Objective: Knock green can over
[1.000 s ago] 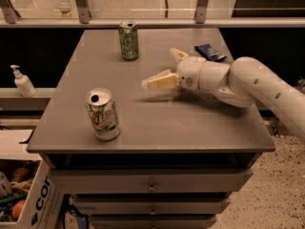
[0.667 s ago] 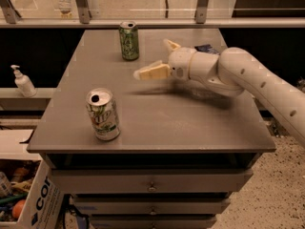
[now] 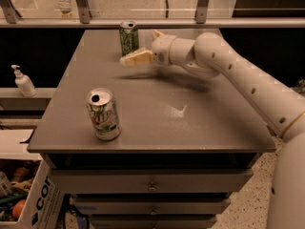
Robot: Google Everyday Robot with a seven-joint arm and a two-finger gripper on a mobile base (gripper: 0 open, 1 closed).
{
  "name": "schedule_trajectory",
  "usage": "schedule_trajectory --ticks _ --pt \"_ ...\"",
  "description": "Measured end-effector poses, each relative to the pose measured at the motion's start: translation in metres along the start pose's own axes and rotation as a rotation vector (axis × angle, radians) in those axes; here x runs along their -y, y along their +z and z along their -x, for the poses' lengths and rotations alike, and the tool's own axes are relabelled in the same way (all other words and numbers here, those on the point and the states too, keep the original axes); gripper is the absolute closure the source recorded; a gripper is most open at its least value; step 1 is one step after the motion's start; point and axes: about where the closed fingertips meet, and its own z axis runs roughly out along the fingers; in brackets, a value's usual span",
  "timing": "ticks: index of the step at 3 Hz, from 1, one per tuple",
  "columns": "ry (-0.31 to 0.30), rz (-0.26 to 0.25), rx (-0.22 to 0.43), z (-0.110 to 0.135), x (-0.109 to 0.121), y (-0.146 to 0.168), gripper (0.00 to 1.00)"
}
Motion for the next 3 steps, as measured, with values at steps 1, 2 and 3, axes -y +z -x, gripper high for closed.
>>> schedule_trajectory --ticks 1,2,3 --pt "0.022 0.001 -0.007 -0.005 0.011 0.038 0.0" --pt "0.045 0.009 0.017 -0.004 0.014 0.071 0.26" --pt "0.051 0.004 0.029 -0.003 0.019 0.076 0.49"
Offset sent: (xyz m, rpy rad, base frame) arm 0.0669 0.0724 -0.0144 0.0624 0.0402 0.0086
